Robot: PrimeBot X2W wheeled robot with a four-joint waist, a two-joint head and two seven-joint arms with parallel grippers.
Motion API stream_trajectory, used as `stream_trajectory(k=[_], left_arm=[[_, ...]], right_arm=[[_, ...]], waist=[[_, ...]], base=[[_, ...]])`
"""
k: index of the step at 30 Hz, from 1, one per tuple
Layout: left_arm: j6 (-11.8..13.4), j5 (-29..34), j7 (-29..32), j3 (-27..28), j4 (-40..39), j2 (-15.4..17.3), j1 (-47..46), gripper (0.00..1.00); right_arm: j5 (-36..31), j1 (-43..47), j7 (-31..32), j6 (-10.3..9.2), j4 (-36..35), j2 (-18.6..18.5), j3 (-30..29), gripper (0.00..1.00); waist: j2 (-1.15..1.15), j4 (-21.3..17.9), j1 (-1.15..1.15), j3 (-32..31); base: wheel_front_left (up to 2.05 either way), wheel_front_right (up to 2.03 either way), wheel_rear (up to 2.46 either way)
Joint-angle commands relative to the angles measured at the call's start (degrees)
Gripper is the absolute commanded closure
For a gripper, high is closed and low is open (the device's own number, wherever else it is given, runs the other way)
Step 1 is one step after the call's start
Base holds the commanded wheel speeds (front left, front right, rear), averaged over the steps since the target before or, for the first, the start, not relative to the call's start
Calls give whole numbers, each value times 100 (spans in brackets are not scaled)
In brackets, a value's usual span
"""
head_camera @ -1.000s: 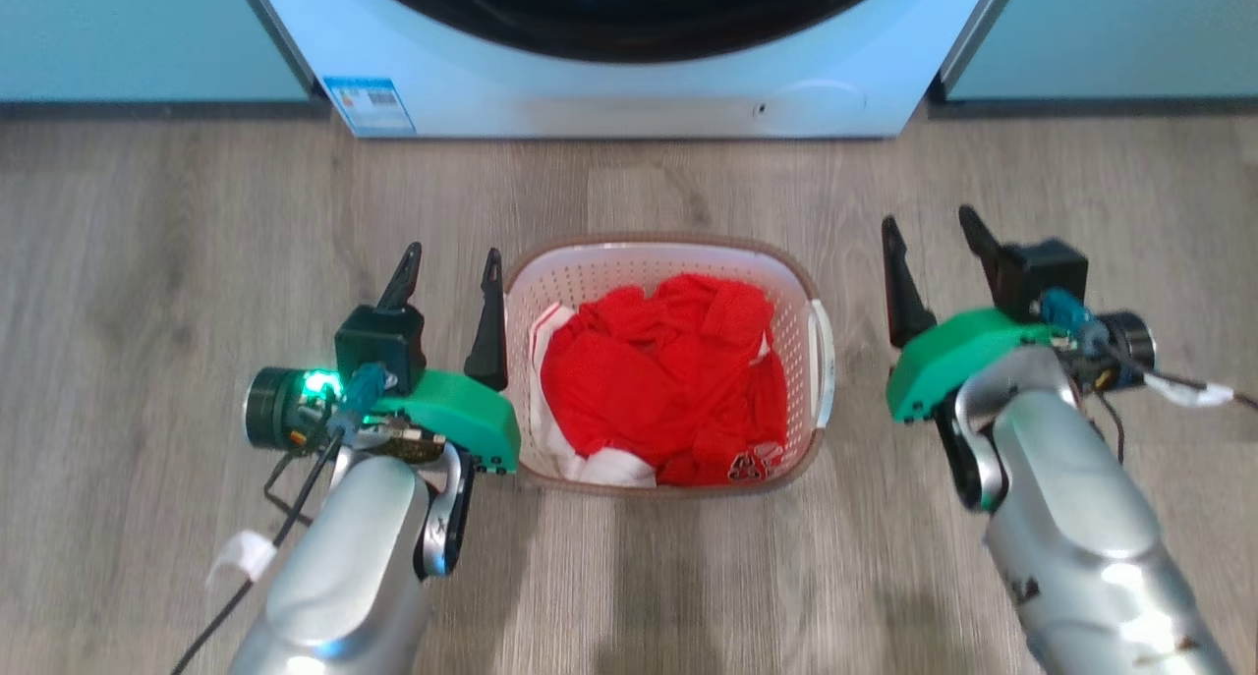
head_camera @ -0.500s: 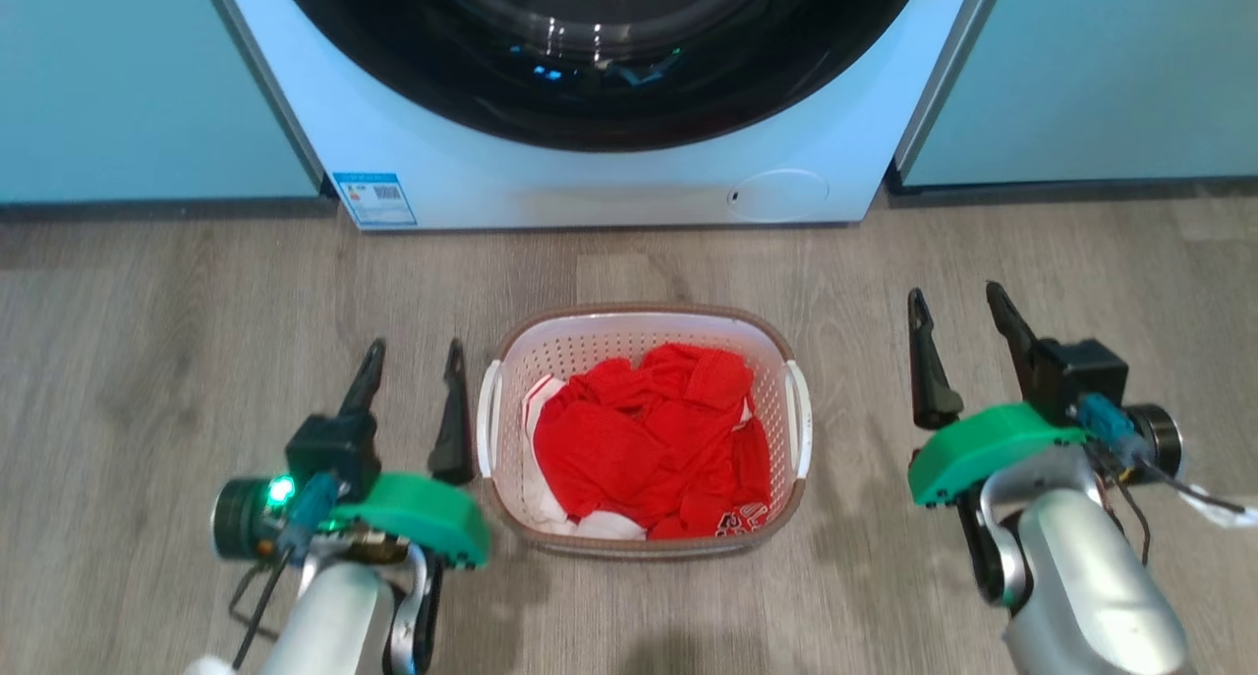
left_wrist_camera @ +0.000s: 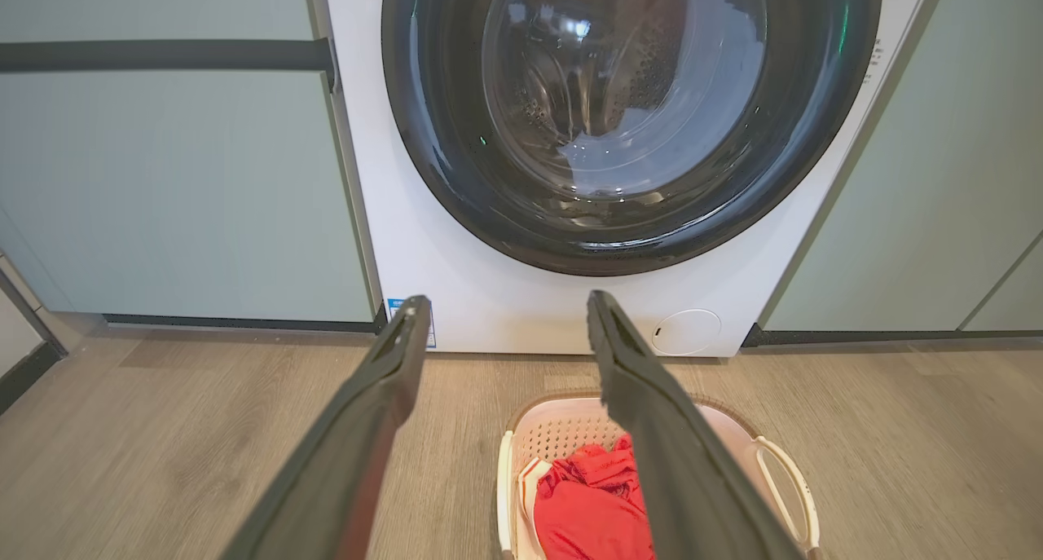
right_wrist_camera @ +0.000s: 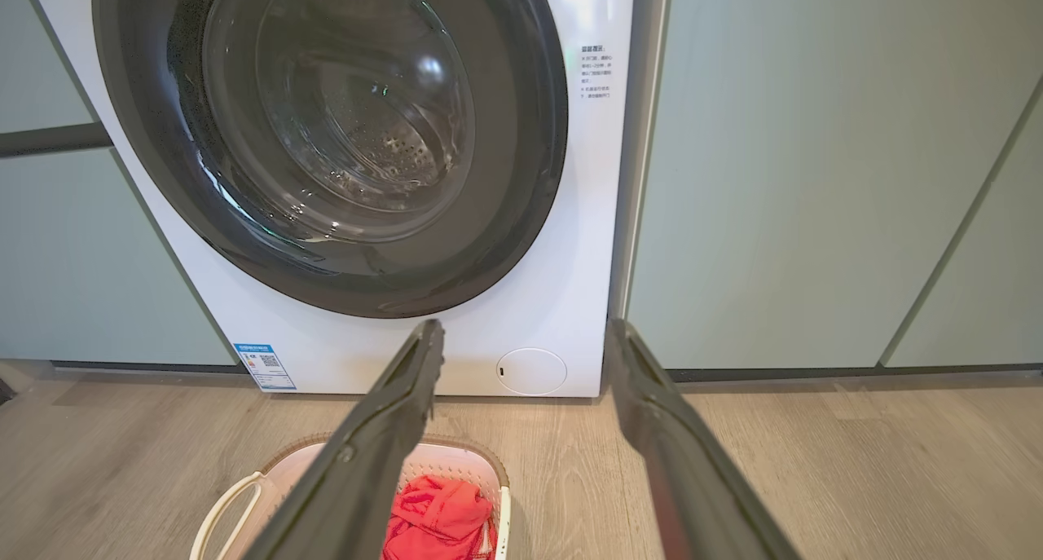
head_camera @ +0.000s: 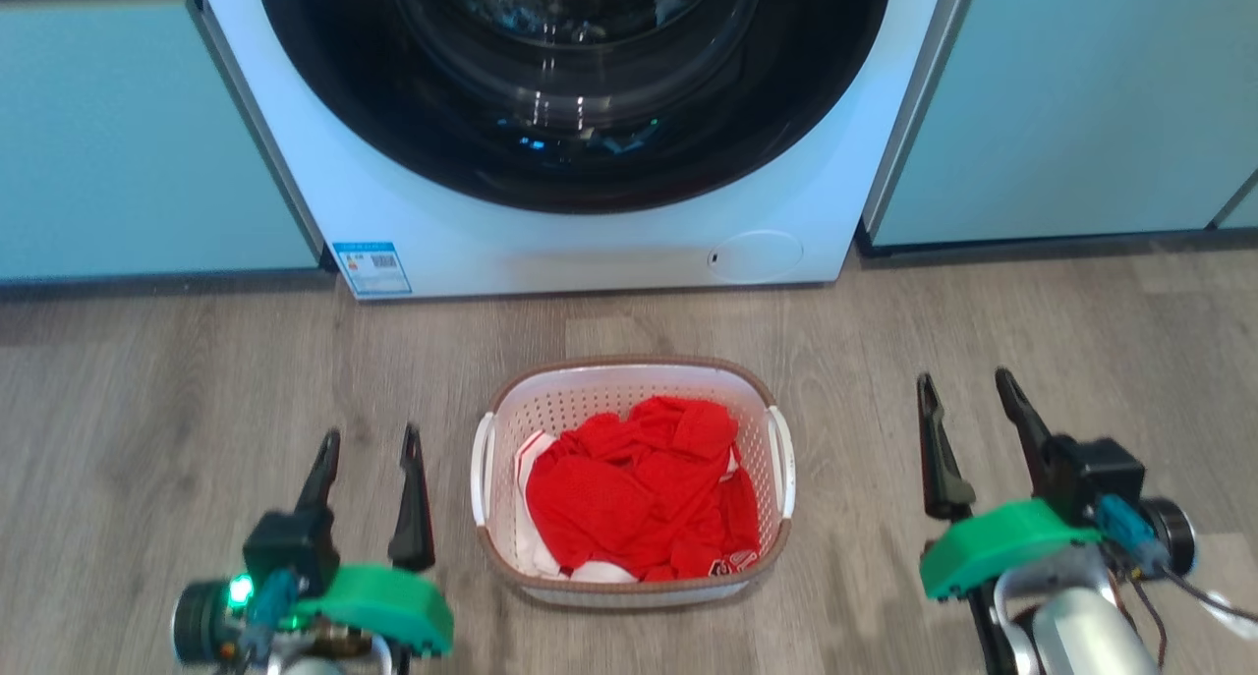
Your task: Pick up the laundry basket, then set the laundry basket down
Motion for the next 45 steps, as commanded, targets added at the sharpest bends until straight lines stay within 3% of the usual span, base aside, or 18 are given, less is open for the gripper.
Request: stream_trajectory(k=[1,9,26,27,32,45], left_arm=[[-5,48,-37,214,-226,18,-55,0],[-61,141,-37,288,-439,11,402,0],[-229,308,-37,388,-447,11,470,0],[-222,277,0,192,-251,1,634,100],[-231,237,8,178,100,-5,716,100],[-334,-699,188,290,131,35,558,100]], right_arm=[[-51,-51,-70,14,-250,25,95,0],[-82,359,-70,14,-512,25,-32,0],[-139,433,-70,14,-571,25,-139,0],[-101,538,0,0,-399,55,-247,100],[-50,640,18,0,-41,75,-216,100],[872,549,183,2,-20,19,-261,100]], waist=[[-1,-26,1,-73],[-1,-45,1,-250],[-1,-29,1,-327],[-1,-30,1,-328],[-1,-31,1,-326],[-1,-39,1,-312]], base=[[0,0,0],[0,0,0],[0,0,0],[0,0,0],[0,0,0],[0,0,0]])
